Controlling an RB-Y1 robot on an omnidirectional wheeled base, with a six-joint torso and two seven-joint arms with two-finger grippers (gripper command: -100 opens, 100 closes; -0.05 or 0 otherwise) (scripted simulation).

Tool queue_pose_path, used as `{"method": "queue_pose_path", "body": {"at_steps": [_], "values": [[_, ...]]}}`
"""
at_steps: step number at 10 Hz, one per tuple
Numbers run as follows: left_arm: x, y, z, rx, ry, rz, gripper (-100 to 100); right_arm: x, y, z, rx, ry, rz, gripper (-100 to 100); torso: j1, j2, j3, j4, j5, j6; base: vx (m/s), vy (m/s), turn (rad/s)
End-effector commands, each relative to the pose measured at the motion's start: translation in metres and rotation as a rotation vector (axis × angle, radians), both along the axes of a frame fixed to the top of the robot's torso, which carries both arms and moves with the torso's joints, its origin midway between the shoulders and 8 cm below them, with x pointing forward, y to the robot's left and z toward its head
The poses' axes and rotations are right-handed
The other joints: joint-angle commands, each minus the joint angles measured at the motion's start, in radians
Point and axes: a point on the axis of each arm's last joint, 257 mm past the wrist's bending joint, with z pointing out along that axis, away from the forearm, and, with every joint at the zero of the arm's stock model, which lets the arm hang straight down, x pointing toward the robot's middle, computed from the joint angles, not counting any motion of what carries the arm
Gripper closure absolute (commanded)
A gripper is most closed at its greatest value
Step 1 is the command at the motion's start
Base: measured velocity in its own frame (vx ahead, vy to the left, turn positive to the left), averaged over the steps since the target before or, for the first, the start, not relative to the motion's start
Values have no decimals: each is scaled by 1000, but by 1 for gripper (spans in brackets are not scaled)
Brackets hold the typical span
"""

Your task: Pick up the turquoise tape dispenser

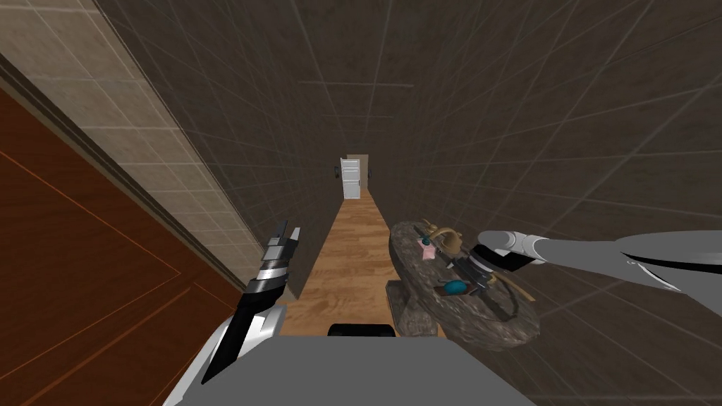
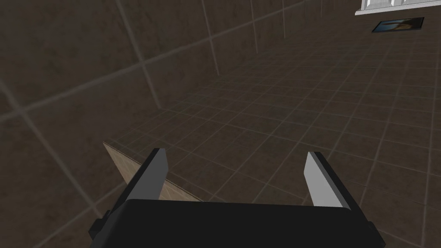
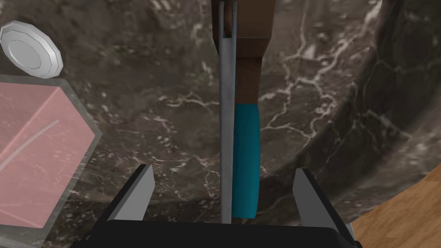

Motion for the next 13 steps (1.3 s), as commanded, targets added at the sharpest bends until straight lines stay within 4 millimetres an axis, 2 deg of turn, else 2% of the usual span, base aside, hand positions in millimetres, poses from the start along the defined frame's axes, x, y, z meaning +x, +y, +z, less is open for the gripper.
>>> {"method": "queue_pose_path", "body": {"at_steps": [1, 2, 3, 4, 12, 13], "values": [[0, 0, 0, 0, 0, 0, 0, -13, -10, -6, -20, 27, 1, -100, 0, 0, 0, 0, 0, 0, -1, 3, 80], [0, 0, 0, 0, 0, 0, 0, -10, -6, -5, -11, 18, 2, -100, 0, 0, 0, 0, 0, 0, 0, 0, 0], [0, 0, 0, 0, 0, 0, 0, -11, -7, -6, -13, 19, 3, 0, 0, 0, 0, 0, 0, 0, 0, 0, 0], [0, 0, 0, 0, 0, 0, 0, -13, 3, -12, -14, 25, 15, -100, 0, 0, 0, 0, 0, 0, 31, -17, -99], [0, 0, 0, 0, 0, 0, 0, -18, 47, -31, -11, 18, 73, -100, -2, -2, -1, 0, 0, 1, 44, -29, -73], [0, 0, 0, 0, 0, 0, 0, -18, 44, -30, -11, 21, 70, -100, -2, -2, -1, 0, 0, 0, 17, -9, -7]]}}
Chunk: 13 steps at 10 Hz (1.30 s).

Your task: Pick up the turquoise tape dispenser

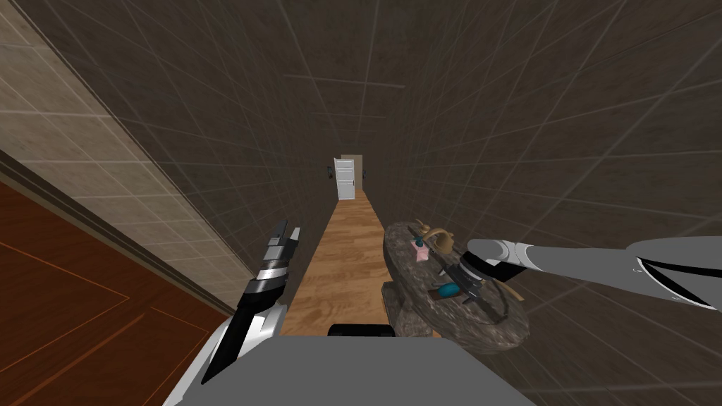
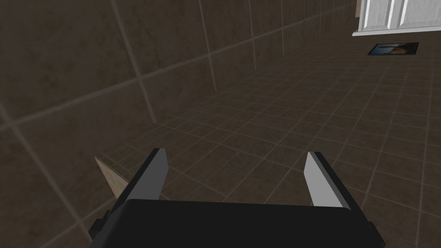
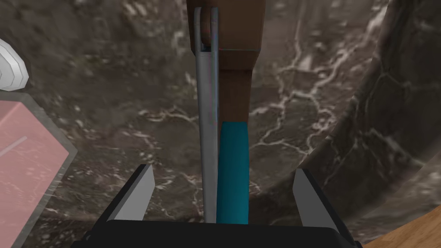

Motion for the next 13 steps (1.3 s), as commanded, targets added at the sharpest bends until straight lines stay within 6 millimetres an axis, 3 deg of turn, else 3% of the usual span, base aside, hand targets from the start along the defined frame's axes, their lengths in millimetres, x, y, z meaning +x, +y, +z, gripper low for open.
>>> {"method": "queue_pose_path", "body": {"at_steps": [1, 5, 6, 7, 13], "values": [[0, 0, 0, 0, 0, 0, 0, 0, 0, 0, 0, 0, 0, 100, 0, 0, 0, 0, 0, 0, 0, 0, 0], [0, 0, 0, 0, 0, 0, 0, -2, 0, -1, 1, 4, 1, 100, 0, 0, 0, 0, 0, -1, 0, 0, 0], [0, 0, 0, 0, 0, 0, 0, -2, 0, -1, 1, 4, 1, 0, 0, 0, 0, 0, 0, -1, 0, 0, 0], [0, 0, 0, 0, 0, 0, 0, 0, -10, 3, -2, 4, -11, 100, 0, 0, 0, 0, 0, -1, -25, 18, 115], [0, 0, 0, 0, 0, 0, 0, 4, -42, 18, -3, 4, -54, 100, 1, 2, 1, 1, 1, -1, -47, 27, 71]]}}
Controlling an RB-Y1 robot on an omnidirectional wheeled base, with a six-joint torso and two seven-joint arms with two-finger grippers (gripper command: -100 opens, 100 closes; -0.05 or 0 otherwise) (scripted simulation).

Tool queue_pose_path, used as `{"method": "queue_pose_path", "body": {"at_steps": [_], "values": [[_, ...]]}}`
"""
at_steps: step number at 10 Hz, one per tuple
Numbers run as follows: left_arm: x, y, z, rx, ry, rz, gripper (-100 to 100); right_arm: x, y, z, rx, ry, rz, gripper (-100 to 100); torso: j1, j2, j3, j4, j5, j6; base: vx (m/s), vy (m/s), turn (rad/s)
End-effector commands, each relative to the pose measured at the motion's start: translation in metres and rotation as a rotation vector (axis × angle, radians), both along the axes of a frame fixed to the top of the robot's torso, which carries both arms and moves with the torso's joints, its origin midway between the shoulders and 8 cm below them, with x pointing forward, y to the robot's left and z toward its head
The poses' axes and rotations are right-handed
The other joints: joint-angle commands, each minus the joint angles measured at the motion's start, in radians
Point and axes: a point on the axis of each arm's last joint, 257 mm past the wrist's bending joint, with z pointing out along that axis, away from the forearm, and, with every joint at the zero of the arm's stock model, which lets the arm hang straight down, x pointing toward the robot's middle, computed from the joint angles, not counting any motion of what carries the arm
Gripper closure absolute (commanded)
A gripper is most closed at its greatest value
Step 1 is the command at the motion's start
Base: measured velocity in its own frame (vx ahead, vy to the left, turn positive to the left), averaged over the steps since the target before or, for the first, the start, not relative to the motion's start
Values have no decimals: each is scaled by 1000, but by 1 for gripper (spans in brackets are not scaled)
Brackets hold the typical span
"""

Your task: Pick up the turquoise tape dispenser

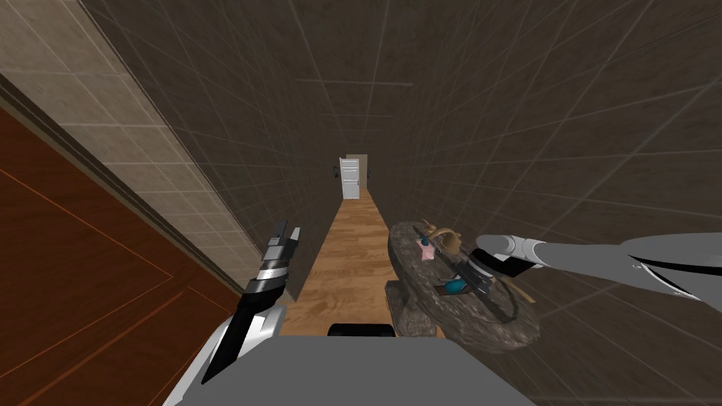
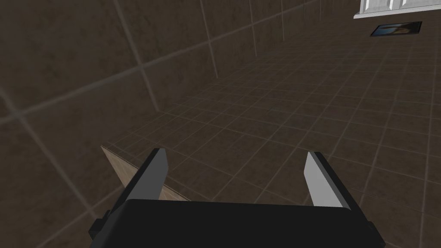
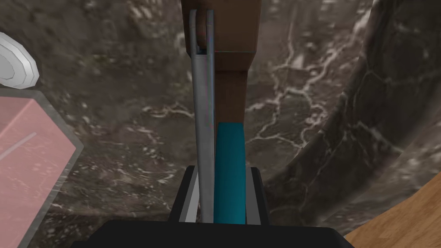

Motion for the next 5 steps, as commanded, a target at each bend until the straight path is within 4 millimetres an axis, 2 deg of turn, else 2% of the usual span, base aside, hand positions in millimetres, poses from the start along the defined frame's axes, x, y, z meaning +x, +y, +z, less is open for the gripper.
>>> {"method": "queue_pose_path", "body": {"at_steps": [1, 3, 4, 5], "values": [[0, 0, 0, 0, 0, 0, 0, 1, -4, 2, 1, -1, -3, 100, 0, 0, 0, 0, 0, 0, -21, 18, 27], [0, 0, 0, 0, 0, 0, 0, 3, -14, 8, 2, -6, -15, 100, -1, -1, -1, 0, 0, 0, -22, 19, 59], [0, 0, 0, 0, 0, 0, 0, 2, -11, 6, 1, -4, -14, 100, 0, -1, -1, 0, 0, 0, -12, 8, 15], [0, 0, 0, 0, 0, 0, 0, 3, -11, 6, 1, -5, -13, 0, -1, -2, -1, 0, 0, 0, 0, 0, 0]]}}
